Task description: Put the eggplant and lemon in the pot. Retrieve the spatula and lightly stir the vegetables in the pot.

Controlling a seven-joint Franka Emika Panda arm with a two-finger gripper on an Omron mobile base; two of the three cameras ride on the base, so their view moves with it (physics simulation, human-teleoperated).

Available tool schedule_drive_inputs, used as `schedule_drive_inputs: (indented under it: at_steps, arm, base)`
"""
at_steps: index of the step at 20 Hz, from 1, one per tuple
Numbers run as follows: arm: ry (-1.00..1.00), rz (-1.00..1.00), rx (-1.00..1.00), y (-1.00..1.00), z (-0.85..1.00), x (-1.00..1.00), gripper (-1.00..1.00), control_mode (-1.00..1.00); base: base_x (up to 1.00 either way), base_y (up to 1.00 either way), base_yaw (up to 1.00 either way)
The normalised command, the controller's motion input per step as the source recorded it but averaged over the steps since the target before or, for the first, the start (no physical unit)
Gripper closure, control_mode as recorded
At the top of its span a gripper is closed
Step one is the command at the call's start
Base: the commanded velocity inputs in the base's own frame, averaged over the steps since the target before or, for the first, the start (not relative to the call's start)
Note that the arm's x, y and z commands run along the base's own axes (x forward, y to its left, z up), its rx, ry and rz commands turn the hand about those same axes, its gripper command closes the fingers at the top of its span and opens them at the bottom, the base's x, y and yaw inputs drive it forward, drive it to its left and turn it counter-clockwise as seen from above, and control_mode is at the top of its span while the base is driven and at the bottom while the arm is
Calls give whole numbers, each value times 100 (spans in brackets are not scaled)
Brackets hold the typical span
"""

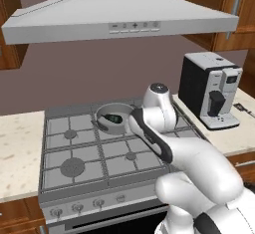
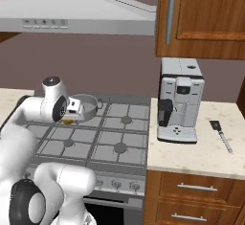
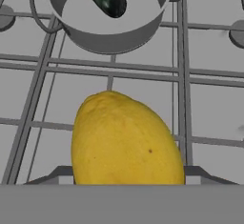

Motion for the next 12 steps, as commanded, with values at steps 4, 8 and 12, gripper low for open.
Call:
schedule_drive_inputs:
  at_steps: [4,8,12]
  arm:
    - [9,0,0,0,14,28,100,-100]
    - [12,0,0,3,10,49,100,-100]
    - [9,0,0,39,0,93,100,-100]
  base:
    - [0,0,0]
    - [0,0,0]
    - [0,0,0]
